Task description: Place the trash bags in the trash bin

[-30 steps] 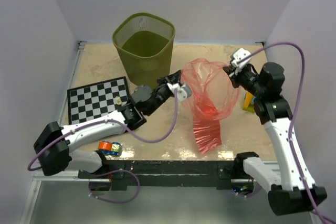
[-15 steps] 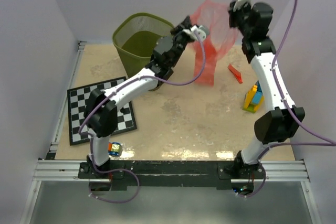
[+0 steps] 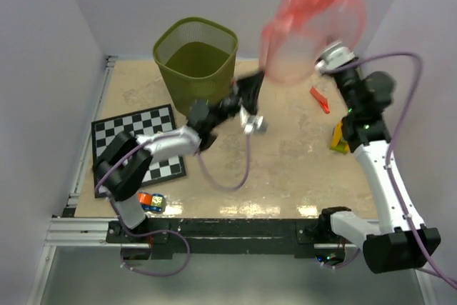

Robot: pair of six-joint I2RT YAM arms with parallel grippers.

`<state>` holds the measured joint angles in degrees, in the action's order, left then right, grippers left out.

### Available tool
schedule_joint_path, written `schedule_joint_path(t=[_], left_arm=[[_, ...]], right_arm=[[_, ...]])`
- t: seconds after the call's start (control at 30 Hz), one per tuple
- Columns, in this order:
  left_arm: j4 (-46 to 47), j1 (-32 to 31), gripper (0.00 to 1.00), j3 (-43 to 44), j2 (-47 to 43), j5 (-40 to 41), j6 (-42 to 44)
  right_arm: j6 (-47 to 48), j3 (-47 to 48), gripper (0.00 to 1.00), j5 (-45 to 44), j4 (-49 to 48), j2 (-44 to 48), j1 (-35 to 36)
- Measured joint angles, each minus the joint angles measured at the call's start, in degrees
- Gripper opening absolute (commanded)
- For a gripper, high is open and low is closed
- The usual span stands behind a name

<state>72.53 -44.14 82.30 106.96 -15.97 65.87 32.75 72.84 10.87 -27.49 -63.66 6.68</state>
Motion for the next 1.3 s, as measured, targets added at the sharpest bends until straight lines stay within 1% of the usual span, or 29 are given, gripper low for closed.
schedule_joint_path(t=[0.07, 0.1, 0.13, 0.17, 0.2, 0.23, 0.27, 0.3, 0.37, 0.43, 0.5, 0.57, 0.67, 0.7, 0.83, 0.93, 0.97, 1.03, 1.13, 1.17, 1.23, 1.3], left_arm=[[-3.4, 0.2, 0.00, -27.4, -9.7, -6.4, 2.0], [-5.7, 0.1, 0.00, -40.9, -16.0, -8.0, 2.4], [-8.2, 0.0, 0.00, -53.0, -23.1, -9.2, 2.5], [-11.0, -1.0, 0.00, -62.1, -30.6, -10.3, 2.2], [-13.4, -2.7, 0.00, -67.4, -37.3, -10.8, 1.4], [-15.3, -4.7, 0.00, -69.1, -42.6, -10.9, 0.4], [-15.6, -6.1, 0.00, -68.8, -46.1, -10.6, -0.8], [-15.7, -6.6, 0.00, -67.7, -48.5, -9.6, -2.1], [-16.4, -7.0, 0.00, -65.0, -51.1, -6.8, -4.5], [-18.3, -7.1, 0.00, -62.4, -52.0, -3.6, -7.0], [-21.3, -7.2, 0.00, -59.7, -51.9, 0.7, -10.3], [-24.5, -7.3, 0.00, -56.4, -50.4, 5.6, -14.4], [-29.6, -6.9, 0.00, -48.2, -44.6, 14.9, -22.1], [-31.6, -6.3, 0.00, -44.9, -42.1, 17.2, -25.0], [-39.0, -3.3, 0.00, -31.2, -30.5, 22.7, -34.2], [-41.9, -2.0, 0.00, -22.3, -21.5, 24.4, -35.8], [-42.3, -1.8, 0.00, -19.2, -18.4, 24.7, -34.9], [-41.4, -1.4, 0.00, -13.4, -12.9, 25.0, -32.6], [-35.5, -0.8, 0.00, -2.7, -4.6, 24.9, -25.3], [-33.4, -0.5, 0.00, 2.6, -1.6, 25.1, -22.6], [-28.4, 0.1, 0.00, 17.8, 6.3, 25.4, -18.0], [-24.9, 0.5, 0.00, 37.4, 15.5, 24.7, -14.7]], right_arm=[[6.0, -10.0, 0.00, 3.7, 16.2, 2.8, -0.6], [9.0, -16.1, 0.00, 6.3, 26.7, 4.7, -0.9], [11.6, -23.0, 0.00, 9.3, 39.6, 8.2, -1.3], [12.0, -27.1, 0.00, 11.5, 48.2, 13.1, -1.4], [11.3, -29.9, 0.00, 14.1, 55.5, 20.3, -1.4], [10.5, -30.4, 0.00, 15.8, 59.0, 26.6, -1.4], [8.9, -29.6, 0.00, 18.0, 59.3, 33.4, -1.3], [6.9, -26.4, 0.00, 20.3, 58.7, 39.4, -1.3], [4.0, -20.0, 0.00, 22.3, 54.9, 42.0, -1.3], [1.2, -15.2, 0.00, 22.9, 51.3, 39.0, -1.1], [-1.3, -12.1, 0.00, 22.3, 48.6, 32.5, -1.1], [-3.8, -11.4, 0.00, 20.4, 47.6, 24.7, -1.1], [-8.1, -12.3, 0.00, 15.8, 46.6, 14.9, -1.1], [-9.1, -13.0, 0.00, 14.6, 46.2, 12.9, -1.1], [-12.9, -16.9, 0.00, 8.3, 43.2, 6.5, -1.2], [-13.9, -14.2, 0.00, 2.8, 39.0, -1.9, -1.2], [-13.8, -11.5, 0.00, 1.1, 38.1, -5.6, -1.2], [-13.6, -2.9, 0.00, -2.1, 36.4, -14.2, -1.2], [-13.5, 15.4, 0.00, -5.4, 33.8, -26.3, -1.2], [-13.6, 21.8, 0.00, -6.0, 32.5, -29.3, -1.2], [-14.1, 33.7, 0.00, -6.8, 29.4, -33.0, -1.2], [-15.4, 42.0, 0.00, -6.9, 23.4, -33.4, -1.2]])
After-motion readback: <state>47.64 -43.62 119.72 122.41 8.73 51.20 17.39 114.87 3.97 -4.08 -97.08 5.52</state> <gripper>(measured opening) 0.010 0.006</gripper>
